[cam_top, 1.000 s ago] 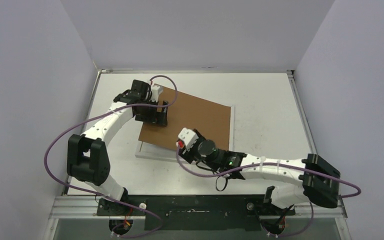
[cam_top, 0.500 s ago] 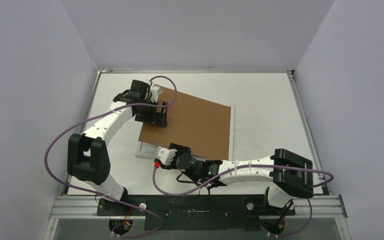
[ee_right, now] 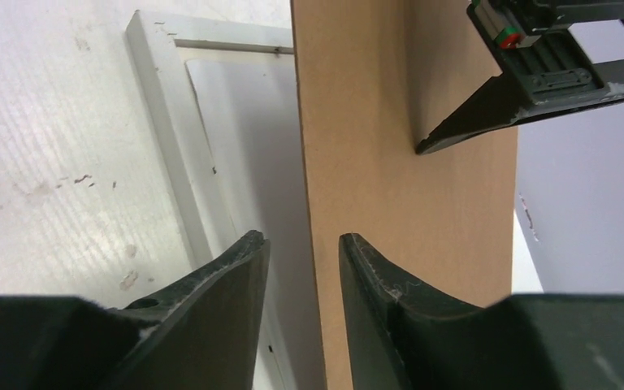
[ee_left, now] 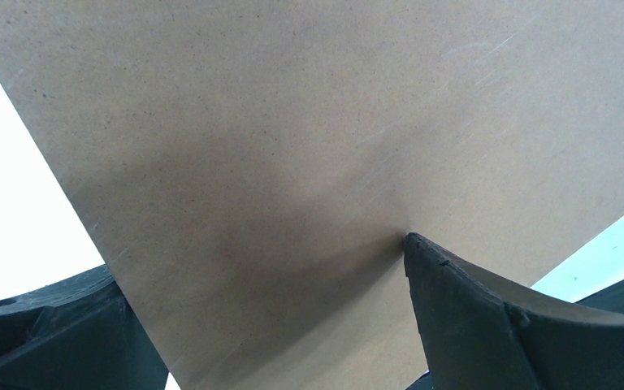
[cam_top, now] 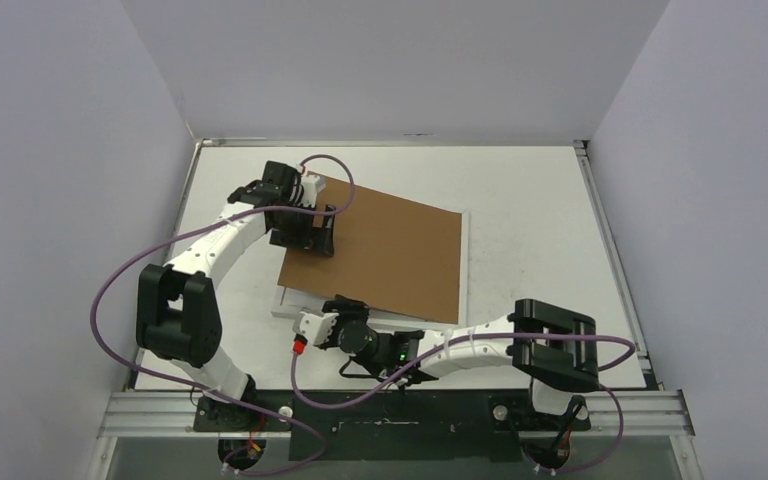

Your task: Put the photo into the frame

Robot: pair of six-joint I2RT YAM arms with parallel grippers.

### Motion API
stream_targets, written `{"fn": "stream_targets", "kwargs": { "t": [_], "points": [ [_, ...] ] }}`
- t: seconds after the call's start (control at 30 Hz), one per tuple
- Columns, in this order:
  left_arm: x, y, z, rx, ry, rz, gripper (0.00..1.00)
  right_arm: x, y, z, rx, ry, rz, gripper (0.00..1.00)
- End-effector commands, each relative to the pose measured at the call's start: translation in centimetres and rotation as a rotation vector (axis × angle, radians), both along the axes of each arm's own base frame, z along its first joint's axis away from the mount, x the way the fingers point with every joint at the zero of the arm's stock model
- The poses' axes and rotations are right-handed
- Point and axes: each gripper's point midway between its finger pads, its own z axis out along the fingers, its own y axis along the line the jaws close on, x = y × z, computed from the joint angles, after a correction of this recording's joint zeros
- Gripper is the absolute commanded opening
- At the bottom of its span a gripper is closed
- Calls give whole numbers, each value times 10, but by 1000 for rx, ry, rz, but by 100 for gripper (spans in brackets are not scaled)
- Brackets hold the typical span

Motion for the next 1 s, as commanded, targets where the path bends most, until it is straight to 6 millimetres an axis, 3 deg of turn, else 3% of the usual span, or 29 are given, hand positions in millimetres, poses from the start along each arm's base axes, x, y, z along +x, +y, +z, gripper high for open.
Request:
{"fn": "stream_targets", "kwargs": {
  "t": [0.0,0.33,0.47,0.67,0.9,0.97],
  "points": [
    [8,-3,13,-4,-38,-32,96,13,14,35,87,-110,-62,35],
    [6,-3,16,-7,-40,-35,96,9,22,9,-28,-246,-96,27],
    [7,-2,17,-5,-43,-34,96,12,23,9,-19,-285,-144,25],
    [7,-3,18,-5,-43,-35,96,15,19,9,-36,-374,-207,16],
    [6,-2,17,-2,-38,-38,96,17,15,2,-35,-422,-266,17],
    [6,-2,16,0,-36,-36,96,18,14,2,-28,-432,-283,22]
  ]
}}
